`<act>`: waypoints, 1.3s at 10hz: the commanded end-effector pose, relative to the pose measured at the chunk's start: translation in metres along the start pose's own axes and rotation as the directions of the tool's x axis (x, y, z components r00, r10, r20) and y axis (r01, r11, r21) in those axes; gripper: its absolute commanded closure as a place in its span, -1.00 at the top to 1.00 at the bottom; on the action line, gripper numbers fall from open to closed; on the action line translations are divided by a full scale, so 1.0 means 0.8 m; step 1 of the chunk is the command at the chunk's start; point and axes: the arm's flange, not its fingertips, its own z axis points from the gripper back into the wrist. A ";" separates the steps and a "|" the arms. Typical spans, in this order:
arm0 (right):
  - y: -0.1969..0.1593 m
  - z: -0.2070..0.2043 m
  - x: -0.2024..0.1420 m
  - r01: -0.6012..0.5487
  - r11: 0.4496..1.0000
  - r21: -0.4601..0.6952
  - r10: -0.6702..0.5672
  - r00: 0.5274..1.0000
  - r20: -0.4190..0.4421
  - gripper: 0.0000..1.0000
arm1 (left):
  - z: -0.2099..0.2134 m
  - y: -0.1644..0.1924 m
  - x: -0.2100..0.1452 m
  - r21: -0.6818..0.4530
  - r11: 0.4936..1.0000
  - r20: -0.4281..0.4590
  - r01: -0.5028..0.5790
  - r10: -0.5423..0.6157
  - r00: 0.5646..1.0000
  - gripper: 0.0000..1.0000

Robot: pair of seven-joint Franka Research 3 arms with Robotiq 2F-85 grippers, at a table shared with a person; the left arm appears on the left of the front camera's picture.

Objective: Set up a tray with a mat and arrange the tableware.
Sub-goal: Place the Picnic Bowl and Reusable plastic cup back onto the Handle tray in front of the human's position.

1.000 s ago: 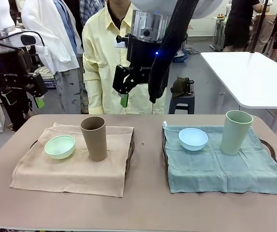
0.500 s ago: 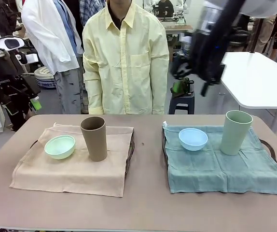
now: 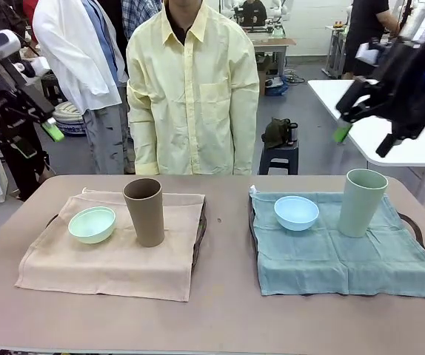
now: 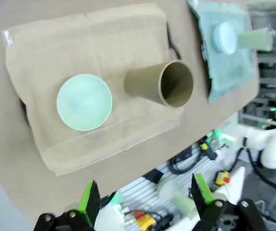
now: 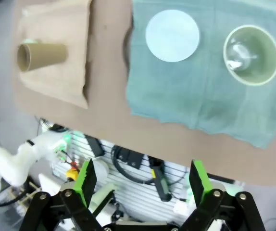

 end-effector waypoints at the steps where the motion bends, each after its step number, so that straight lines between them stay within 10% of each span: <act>1: -0.055 0.012 -0.043 -0.025 0.971 0.236 0.009 0.998 0.066 1.00 | 0.022 0.021 0.004 -0.115 0.992 0.058 -0.061 0.068 0.996 1.00; 6: -0.207 0.062 -0.138 -0.188 0.751 0.633 -0.040 0.944 0.328 1.00 | 0.067 0.085 -0.027 -0.348 0.922 0.081 -0.170 0.211 0.974 1.00; 13: -0.264 0.040 -0.130 -0.105 0.656 0.747 -0.093 0.971 0.219 1.00 | 0.082 0.152 -0.095 -0.567 0.819 0.058 -0.090 0.148 0.987 1.00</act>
